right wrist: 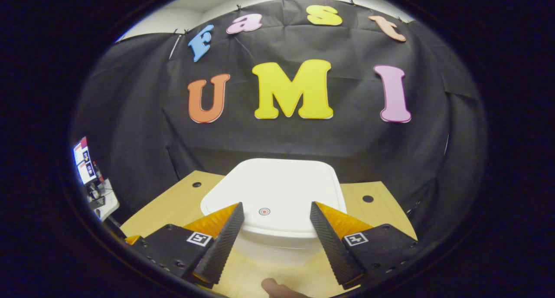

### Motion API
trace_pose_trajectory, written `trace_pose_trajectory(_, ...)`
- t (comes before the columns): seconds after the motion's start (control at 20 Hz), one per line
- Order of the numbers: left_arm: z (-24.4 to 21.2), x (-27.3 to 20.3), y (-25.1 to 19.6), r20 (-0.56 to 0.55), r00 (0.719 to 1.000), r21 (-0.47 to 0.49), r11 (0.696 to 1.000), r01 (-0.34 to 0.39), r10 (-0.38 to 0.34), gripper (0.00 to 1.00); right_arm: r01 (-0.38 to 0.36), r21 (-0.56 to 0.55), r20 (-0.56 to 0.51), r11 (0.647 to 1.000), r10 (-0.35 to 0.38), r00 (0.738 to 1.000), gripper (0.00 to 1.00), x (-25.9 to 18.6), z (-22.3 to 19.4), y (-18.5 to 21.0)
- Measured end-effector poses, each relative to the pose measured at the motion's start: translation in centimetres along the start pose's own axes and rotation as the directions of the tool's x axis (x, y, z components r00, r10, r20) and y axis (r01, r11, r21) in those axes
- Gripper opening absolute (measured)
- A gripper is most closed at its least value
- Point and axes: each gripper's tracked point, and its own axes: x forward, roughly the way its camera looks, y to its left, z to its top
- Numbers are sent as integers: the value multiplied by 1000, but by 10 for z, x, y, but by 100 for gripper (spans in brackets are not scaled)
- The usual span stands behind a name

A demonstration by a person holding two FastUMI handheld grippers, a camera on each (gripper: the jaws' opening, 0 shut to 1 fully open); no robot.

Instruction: Press the lid of the desktop garbage bin to open it, pick up the crumpled paper on the desktop and throw it into the bin, then pick up the pop can on the desktop and drop it into the bin, and finally close the garbage bin lid.

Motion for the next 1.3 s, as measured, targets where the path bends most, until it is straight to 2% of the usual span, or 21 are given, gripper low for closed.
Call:
trace_pose_trajectory(0.1,1,-1,3,4,1000,3,1000,-9,9,98,-17,-17,76,1000,19,997,94,-20,-9,3)
trace_pose_trajectory(0.2,6,-3,-1,17,1000,2,1000,0,0,98,-2,-30,136,1000,6,991,94,-41,-23,-4)
trace_pose_trajectory(0.35,11,-7,-7,33,999,23,1000,14,-15,97,-6,-33,189,999,13,982,94,-76,-48,-7)
trace_pose_trajectory(0.5,17,-12,-12,55,998,35,999,26,-28,97,39,-59,253,997,-23,967,94,-110,-65,-20)
trace_pose_trajectory(0.65,15,-13,-15,50,998,34,999,32,-34,97,37,-79,273,996,-14,962,94,-149,-87,-21)
trace_pose_trajectory(0.9,18,-19,-20,50,998,32,999,42,-43,97,109,-69,348,992,-78,934,97,-202,-101,-50)
trace_pose_trajectory(1.05,21,-23,-27,63,996,43,998,53,-56,97,158,-69,396,985,-119,910,95,-220,-111,-67)
trace_pose_trajectory(1.2,20,-25,-31,56,997,46,997,59,-62,97,169,-58,370,984,-136,919,98,-220,-126,-74)
trace_pose_trajectory(1.3,20,-27,-34,55,997,43,997,58,-60,97,159,-41,362,986,-133,923,95,-216,-126,-76)
